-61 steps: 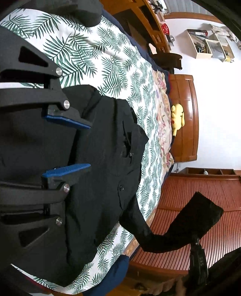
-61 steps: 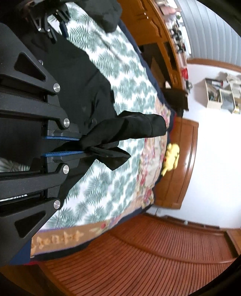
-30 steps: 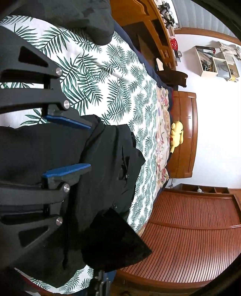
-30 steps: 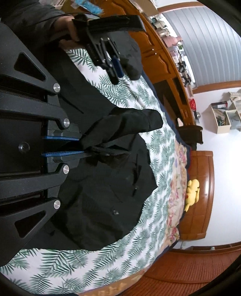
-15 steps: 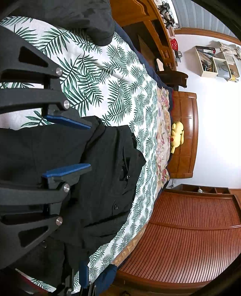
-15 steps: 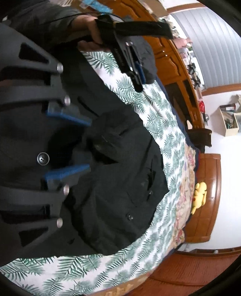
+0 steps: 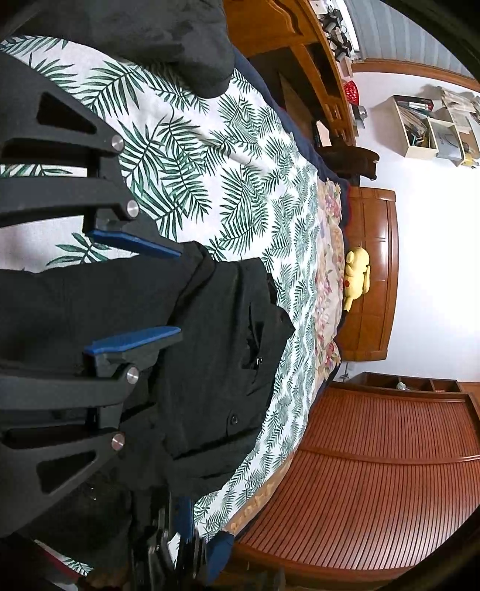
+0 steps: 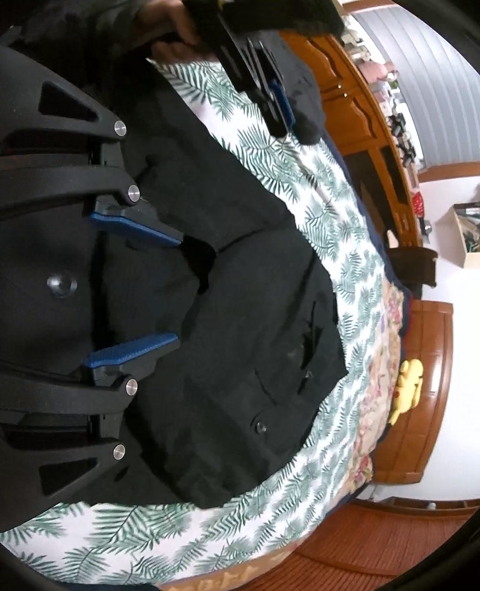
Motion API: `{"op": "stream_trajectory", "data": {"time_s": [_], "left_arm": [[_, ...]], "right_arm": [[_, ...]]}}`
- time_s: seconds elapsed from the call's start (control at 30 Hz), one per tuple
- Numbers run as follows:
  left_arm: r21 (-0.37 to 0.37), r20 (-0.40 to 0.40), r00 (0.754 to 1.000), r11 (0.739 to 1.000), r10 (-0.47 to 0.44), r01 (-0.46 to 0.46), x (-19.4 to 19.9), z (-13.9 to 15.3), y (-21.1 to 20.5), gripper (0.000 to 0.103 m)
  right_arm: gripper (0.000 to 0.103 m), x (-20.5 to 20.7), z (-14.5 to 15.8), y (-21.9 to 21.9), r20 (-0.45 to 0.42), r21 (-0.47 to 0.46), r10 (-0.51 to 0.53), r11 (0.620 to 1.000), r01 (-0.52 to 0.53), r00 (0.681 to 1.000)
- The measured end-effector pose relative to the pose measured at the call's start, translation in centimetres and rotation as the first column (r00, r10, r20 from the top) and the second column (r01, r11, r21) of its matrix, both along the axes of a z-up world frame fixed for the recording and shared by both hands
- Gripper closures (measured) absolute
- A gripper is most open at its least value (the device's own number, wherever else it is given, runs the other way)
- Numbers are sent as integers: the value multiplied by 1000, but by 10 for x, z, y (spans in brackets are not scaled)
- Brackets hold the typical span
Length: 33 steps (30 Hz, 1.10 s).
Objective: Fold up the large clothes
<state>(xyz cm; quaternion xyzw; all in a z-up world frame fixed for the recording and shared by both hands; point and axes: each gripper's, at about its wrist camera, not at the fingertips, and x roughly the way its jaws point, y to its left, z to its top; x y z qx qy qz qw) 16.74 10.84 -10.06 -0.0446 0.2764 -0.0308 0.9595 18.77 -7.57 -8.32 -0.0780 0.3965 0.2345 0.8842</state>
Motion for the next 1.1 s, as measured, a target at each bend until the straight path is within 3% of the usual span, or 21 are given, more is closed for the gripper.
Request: {"op": "stream_trajectory", "data": {"time_s": [0.2,0.43,0.57,0.67,0.9,1.1], "left_arm": [[-1,-6,1000,1000,5,-5,0,-2,5,66],[-3,-10,1000,1000,5,-5,0,-3,7,66],[-1,-10,1000,1000,5,-5,0,-2,7,66],[-3,-9,1000,1000,6,-6,0,-3,8,66],[-4,-7,1000,1000,2,-2,-2,-4,11,66],[15,-5,999,999,-34,34,-4,-2,-2,66]], "right_arm": [[53,38,-16,31,-98,55,19,998,-14,995],[53,62,-42,61,-203,-15,24,999,-28,979],[87,63,-45,65,-237,-2,73,997,-76,969],[92,51,-34,65,-190,28,121,993,-118,974],[93,-8,3,39,-21,84,125,989,-123,992],[93,-60,5,6,14,50,77,996,-78,997]]}}
